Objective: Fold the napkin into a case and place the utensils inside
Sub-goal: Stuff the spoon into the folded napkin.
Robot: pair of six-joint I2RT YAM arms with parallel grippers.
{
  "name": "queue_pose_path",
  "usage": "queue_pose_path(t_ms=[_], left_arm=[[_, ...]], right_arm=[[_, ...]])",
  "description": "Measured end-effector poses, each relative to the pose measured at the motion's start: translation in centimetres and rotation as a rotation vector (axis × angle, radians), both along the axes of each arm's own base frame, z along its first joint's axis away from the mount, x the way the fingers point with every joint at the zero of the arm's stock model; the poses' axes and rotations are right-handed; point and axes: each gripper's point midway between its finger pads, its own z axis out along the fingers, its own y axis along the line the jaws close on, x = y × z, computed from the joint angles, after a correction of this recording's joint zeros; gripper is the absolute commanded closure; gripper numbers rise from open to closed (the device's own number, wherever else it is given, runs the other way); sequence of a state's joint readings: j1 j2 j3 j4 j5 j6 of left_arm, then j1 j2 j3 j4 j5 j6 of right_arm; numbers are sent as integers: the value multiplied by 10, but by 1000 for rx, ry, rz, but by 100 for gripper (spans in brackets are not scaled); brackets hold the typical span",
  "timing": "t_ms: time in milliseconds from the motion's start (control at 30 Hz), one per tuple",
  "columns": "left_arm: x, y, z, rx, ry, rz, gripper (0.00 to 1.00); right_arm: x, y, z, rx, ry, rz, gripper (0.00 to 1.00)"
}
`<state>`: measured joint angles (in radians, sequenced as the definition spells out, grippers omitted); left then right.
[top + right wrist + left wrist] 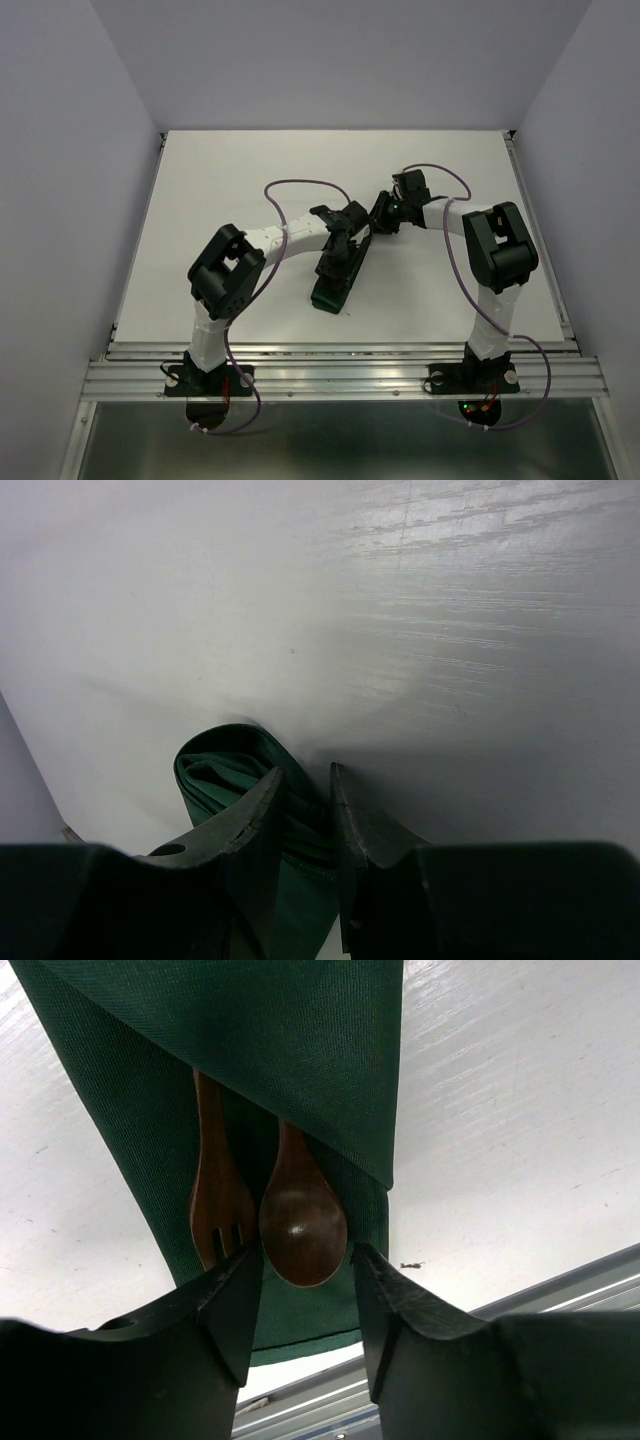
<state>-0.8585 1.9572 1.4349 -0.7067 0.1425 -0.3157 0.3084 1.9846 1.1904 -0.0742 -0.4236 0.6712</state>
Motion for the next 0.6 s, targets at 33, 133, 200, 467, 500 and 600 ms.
queue_pose_path(t_ms=[33, 133, 200, 467, 500, 600], left_arm=[[0, 0, 0, 1, 0, -1, 49], [-2, -1, -2, 5, 4, -4, 49], [-3, -1, -3, 7, 5, -7, 48], [-4, -2, -3, 8, 5, -13, 51], [-4, -2, -3, 8, 5, -13, 51], [-4, -2, -4, 11, 3, -12, 53]], right_arm=[[0, 0, 0, 0, 0, 0, 69], [0, 0, 0, 0, 0, 0, 69], [0, 0, 0, 0, 0, 0, 69], [0, 0, 0, 0, 0, 0, 69], [0, 0, 0, 0, 0, 0, 69], [0, 0, 0, 0, 0, 0, 69]])
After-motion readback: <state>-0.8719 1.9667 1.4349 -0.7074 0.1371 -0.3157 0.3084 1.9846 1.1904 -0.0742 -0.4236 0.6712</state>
